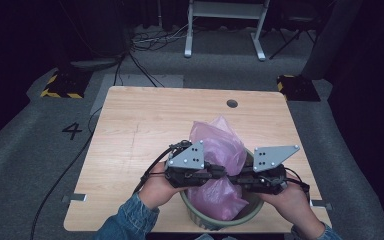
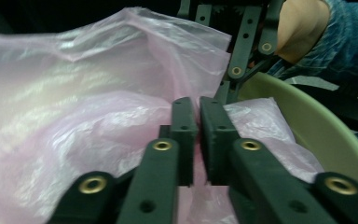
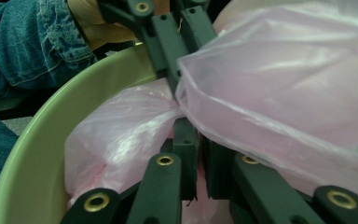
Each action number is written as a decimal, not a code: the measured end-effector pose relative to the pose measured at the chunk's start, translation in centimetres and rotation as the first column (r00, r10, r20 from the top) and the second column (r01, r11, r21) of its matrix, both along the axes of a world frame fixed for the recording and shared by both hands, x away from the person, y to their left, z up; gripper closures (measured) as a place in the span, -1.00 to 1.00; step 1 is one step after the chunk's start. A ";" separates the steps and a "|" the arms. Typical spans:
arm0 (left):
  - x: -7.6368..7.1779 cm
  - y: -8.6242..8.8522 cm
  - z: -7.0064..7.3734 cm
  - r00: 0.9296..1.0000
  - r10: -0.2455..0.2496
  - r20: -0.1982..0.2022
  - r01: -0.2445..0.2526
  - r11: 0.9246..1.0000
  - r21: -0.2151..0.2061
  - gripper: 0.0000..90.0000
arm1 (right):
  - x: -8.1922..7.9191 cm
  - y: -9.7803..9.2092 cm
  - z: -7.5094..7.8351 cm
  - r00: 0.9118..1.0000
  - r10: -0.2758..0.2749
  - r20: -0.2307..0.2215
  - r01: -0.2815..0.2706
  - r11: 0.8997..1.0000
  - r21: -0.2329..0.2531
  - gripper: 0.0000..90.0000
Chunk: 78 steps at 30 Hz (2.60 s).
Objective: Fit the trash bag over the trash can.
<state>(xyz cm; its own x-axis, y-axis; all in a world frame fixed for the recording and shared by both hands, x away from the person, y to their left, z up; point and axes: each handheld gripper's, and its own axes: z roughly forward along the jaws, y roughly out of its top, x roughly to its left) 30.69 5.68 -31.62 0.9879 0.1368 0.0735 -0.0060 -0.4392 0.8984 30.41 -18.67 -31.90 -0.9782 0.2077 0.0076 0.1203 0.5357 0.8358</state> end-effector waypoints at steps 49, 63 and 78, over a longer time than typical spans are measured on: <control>-1.2 0.1 0.2 0.994 0.057 0.096 -0.056 0.998 -0.015 0.99 | -0.4 -2.3 3.1 0.999 -0.050 0.014 0.048 0.993 0.111 0.99; -1.3 2.4 0.9 0.988 0.108 0.110 -0.097 0.990 -0.106 0.99 | 0.1 -4.5 4.7 0.987 -0.152 0.057 0.143 0.981 0.132 1.00; -2.1 1.3 1.5 0.989 0.068 0.134 -0.062 0.997 -0.049 0.30 | -0.8 -4.1 4.7 0.992 -0.112 0.053 0.105 0.987 0.121 1.00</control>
<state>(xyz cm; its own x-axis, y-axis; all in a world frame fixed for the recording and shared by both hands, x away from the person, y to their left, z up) 28.57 7.00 -30.17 0.9580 0.2067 0.1986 -0.1018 -0.4022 0.9099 29.62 -22.81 -27.19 -0.9495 0.3132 -0.0191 0.1204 0.4201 0.8995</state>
